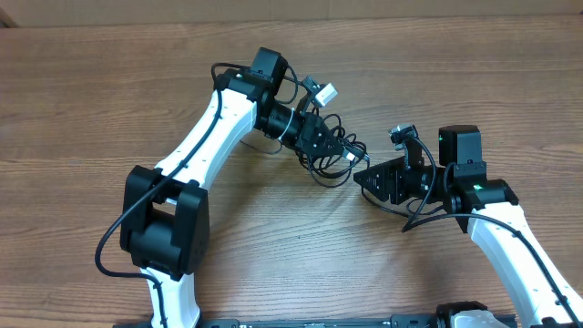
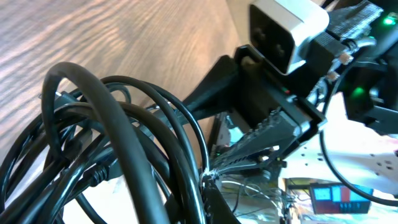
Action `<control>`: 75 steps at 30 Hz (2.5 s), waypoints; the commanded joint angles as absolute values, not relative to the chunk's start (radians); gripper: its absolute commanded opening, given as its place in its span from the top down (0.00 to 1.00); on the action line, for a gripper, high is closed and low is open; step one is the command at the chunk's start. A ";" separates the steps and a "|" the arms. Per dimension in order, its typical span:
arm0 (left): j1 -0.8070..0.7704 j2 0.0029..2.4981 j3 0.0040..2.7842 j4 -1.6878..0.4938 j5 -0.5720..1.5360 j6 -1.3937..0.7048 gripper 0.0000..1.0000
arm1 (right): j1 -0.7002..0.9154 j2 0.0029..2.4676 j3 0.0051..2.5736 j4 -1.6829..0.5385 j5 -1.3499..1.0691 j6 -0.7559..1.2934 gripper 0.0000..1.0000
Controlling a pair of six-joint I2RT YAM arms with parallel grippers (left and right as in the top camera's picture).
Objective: Untangle cables
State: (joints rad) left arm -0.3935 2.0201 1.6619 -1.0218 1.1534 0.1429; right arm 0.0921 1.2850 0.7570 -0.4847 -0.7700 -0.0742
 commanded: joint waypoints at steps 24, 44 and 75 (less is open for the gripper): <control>-0.389 1.995 1.686 -1.036 1.353 0.205 0.93 | 0.091 1.286 0.752 -0.547 -0.385 0.156 0.96; -0.334 1.995 1.686 -1.190 0.797 0.169 0.96 | 0.091 1.286 0.752 -0.696 0.043 0.423 0.96; -0.623 2.138 1.684 -0.861 0.400 0.054 0.48 | 0.091 1.286 0.752 -0.672 -0.047 0.422 0.96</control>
